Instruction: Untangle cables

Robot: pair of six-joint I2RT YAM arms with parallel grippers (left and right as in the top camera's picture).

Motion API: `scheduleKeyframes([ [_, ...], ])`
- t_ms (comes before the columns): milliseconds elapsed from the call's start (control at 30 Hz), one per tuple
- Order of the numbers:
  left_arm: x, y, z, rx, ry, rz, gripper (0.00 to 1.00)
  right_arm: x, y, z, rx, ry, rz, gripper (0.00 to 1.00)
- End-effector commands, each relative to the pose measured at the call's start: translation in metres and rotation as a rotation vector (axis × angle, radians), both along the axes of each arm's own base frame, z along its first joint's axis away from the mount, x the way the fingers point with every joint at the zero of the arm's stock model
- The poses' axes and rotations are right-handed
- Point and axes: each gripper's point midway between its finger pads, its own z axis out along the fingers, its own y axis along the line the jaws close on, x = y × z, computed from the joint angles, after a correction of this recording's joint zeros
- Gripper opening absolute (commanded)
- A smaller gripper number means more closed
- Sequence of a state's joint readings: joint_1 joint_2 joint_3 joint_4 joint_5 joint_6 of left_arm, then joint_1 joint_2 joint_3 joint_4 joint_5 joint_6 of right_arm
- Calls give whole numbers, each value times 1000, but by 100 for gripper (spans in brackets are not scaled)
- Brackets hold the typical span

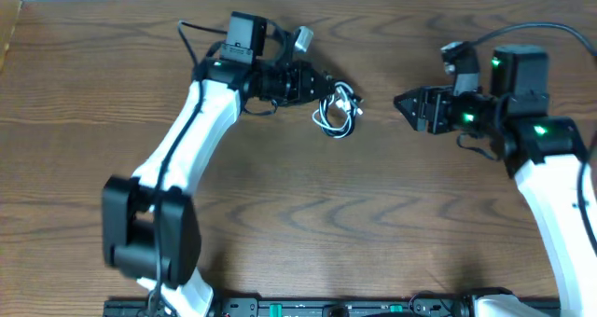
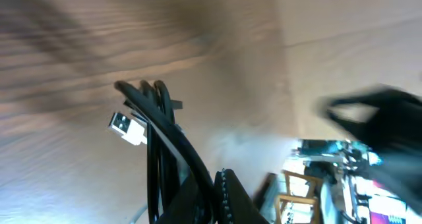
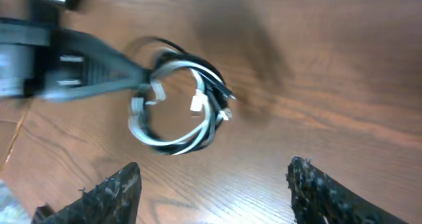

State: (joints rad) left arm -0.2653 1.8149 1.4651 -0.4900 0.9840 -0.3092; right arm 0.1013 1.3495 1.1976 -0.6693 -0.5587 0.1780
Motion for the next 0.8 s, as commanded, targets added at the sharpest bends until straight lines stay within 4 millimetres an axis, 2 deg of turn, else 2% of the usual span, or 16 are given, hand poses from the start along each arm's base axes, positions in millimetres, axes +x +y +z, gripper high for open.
scheduleKeyframes([
  [0,-17,-5,44,-100,-45,-60,8,6,18,-10,31,40,43,59],
  [167,-24,-3,64,-124,-24,-32,8,16,38,-24,57,68,64,54],
  [267,-25,-3,66,-128,-9,-24,8,23,53,-28,98,91,52,46],
  [333,-25,-3,66,-128,-9,-23,7,24,67,-30,121,103,64,46],
  [433,-24,-3,66,-125,-11,-21,8,20,88,-36,139,132,86,54],
  [533,-24,-3,66,-126,-15,-21,7,17,100,-45,150,182,76,60],
  [767,-24,-3,67,-128,-12,-19,7,10,118,-85,154,356,24,64],
])
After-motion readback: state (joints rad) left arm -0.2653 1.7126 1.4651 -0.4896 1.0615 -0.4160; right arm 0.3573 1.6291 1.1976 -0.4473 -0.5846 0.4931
